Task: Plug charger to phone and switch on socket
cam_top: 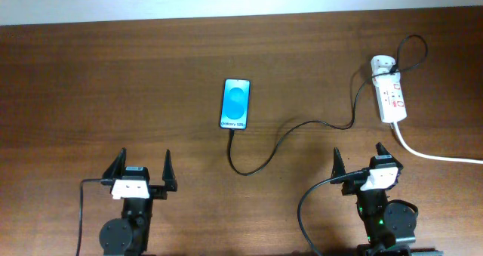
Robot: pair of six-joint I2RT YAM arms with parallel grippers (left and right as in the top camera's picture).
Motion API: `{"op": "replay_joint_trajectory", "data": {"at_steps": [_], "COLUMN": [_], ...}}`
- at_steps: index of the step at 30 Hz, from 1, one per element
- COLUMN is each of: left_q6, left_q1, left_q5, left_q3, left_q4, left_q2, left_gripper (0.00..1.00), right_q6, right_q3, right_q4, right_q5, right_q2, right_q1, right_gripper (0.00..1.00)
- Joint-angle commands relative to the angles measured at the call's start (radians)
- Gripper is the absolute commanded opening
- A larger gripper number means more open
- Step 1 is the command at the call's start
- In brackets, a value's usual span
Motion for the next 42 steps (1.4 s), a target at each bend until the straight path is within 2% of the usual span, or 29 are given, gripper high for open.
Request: {"op": "replay_joint_trajectory", "data": {"at_steps": [1,5,6,7,11,14,42], "left_q6": [-0.003,-0.062,-0.155,-0.162,-0.148,-0.043,-0.041], "left_q1": [0.007,0.008,0.008,0.008,0.008,0.008,0.008], "left_q5": [-0.041,-0.106,-0.154,-0.155,-0.155,-0.118,-0.11], "left_q3": [-0.01,-0.01,-0.01,-0.01,-0.01,-0.01,-0.009], "left_q4": [-0.016,-0.111,-0.162,-0.163,-0.166,-0.174,-0.174], "left_q2": [-0.064,-0.082,-0.082,-0.082,-0.082,-0.082,-0.082], "left_gripper": [0.99,0.99,0.99,0.99,0.99,0.99,0.99], "right_q6": [0.008,0.008,0.008,0.008,0.008,0.008,0.008], "right_q3": [-0.005,-0.005,-0.005,-0.005,-0.005,-0.005,-0.005], "right_q4": [-0.005,-0.005,-0.005,-0.005,-0.005,-0.005,-0.005], "right_q5": [-0.003,-0.003,-0.003,-0.003,-0.003,-0.002,-0.002], "right_q2": [-0.008,-0.008,-0.008,-0.008,-0.008,-0.008,-0.008], "right_q1": [-0.007,-0.007,-0.007,-0.007,-0.007,-0.007,-0.007], "right_gripper": [0.98,0.98,0.98,0.98,0.98,0.98,0.98]}}
